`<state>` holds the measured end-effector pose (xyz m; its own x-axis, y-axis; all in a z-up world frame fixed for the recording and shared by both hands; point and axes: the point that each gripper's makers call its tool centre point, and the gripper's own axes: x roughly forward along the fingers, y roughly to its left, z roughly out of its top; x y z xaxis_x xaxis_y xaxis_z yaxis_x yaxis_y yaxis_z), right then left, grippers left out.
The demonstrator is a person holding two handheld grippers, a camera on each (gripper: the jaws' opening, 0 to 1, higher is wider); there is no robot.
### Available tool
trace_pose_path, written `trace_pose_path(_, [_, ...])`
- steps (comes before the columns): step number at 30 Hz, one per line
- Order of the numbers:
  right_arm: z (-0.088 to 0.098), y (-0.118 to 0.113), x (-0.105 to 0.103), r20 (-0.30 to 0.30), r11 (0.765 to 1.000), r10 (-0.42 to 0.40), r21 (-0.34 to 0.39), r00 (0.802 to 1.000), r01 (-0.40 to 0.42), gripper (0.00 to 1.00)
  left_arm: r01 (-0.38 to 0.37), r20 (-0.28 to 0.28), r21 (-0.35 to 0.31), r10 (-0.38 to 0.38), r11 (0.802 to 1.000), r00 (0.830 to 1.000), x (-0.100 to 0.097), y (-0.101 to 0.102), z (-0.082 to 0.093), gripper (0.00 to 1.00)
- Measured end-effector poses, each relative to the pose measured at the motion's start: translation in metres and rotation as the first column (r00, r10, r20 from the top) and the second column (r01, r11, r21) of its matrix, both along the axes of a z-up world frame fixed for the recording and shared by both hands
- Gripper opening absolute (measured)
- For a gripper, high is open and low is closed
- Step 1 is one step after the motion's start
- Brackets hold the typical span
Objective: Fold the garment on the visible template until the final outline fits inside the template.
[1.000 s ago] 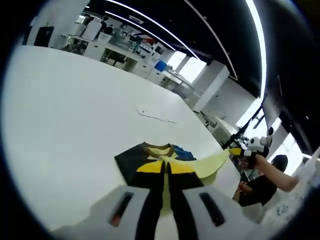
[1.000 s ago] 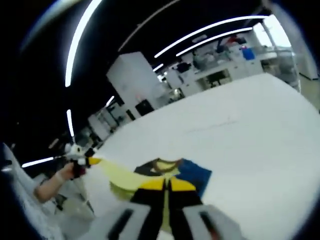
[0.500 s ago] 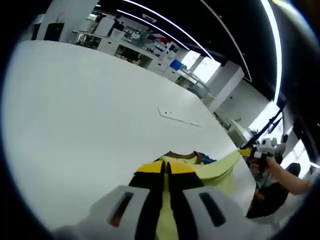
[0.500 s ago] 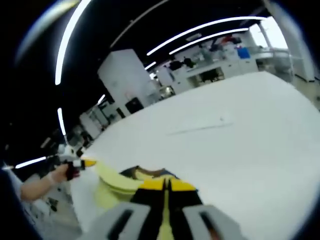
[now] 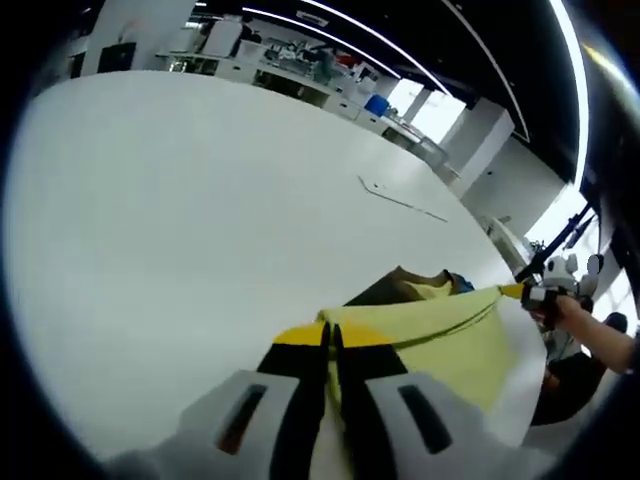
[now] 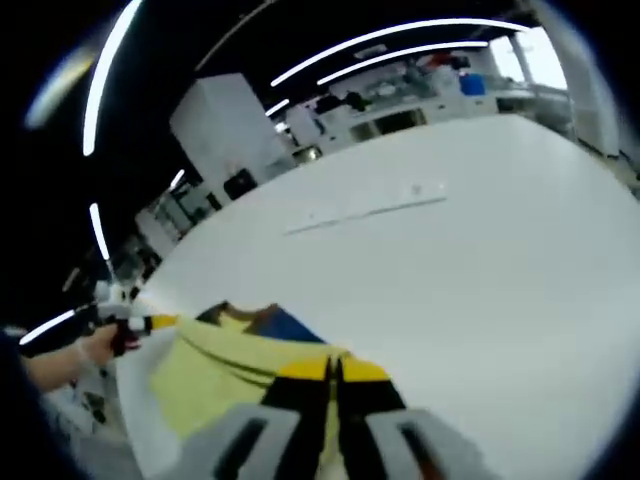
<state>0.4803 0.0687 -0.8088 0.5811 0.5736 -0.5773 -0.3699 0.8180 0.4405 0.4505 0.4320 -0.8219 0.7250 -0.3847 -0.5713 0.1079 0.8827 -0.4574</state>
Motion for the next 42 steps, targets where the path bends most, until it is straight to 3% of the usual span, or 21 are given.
trace_pose_path(12, [0.004, -0.001, -0.005, 0.013, 1.000, 0.014, -0.007, 1.000, -0.014, 0.00, 0.059, 0.056, 0.029, -0.060, 0.998, 0.997, -0.006, -0.005, 0.008, 0.00])
trace_pose_path(17, [0.009, -0.003, -0.009, 0.028, 1.000, 0.019, -0.011, 0.999, -0.019, 0.15, 0.071, 0.090, 0.050, -0.076, 0.996, 0.993, -0.007, -0.004, 0.017, 0.08])
trace_pose_path(22, [0.014, -0.002, -0.019, 0.066, 0.997, 0.077, -0.028, 0.995, -0.075, 0.37, 0.110, 0.135, 0.067, -0.118, 0.992, 0.984, -0.013, -0.007, 0.027, 0.31])
trace_pose_path(26, [0.012, -0.004, -0.026, 0.080, 0.990, 0.130, -0.063, 0.988, -0.125, 0.64, 0.159, 0.174, 0.060, -0.167, 0.986, 0.970, -0.022, -0.018, 0.040, 0.65])
trace_pose_path(29, [0.011, -0.005, -0.032, 0.089, 0.982, 0.173, -0.089, 0.981, -0.165, 0.72, 0.200, 0.185, 0.079, -0.211, 0.977, 0.960, -0.026, -0.024, 0.044, 0.82])
trace_pose_path(34, [0.010, -0.003, -0.038, 0.105, 0.971, 0.220, -0.117, 0.970, -0.208, 0.92, 0.287, 0.177, 0.126, -0.306, 0.950, 0.935, -0.035, -0.030, 0.043, 0.99])
trace_pose_path(36, [0.011, -0.001, -0.039, 0.112, 0.970, 0.229, -0.110, 0.967, -0.217, 1.00, 0.318, 0.169, 0.132, -0.338, 0.939, 0.926, -0.038, -0.030, 0.041, 0.99])
trace_pose_path(42, [0.014, 0.009, -0.050, 0.121, 0.958, 0.274, -0.117, 0.954, -0.261, 0.99, 0.398, 0.148, 0.122, -0.413, 0.909, 0.899, -0.054, -0.042, 0.039, 0.99])
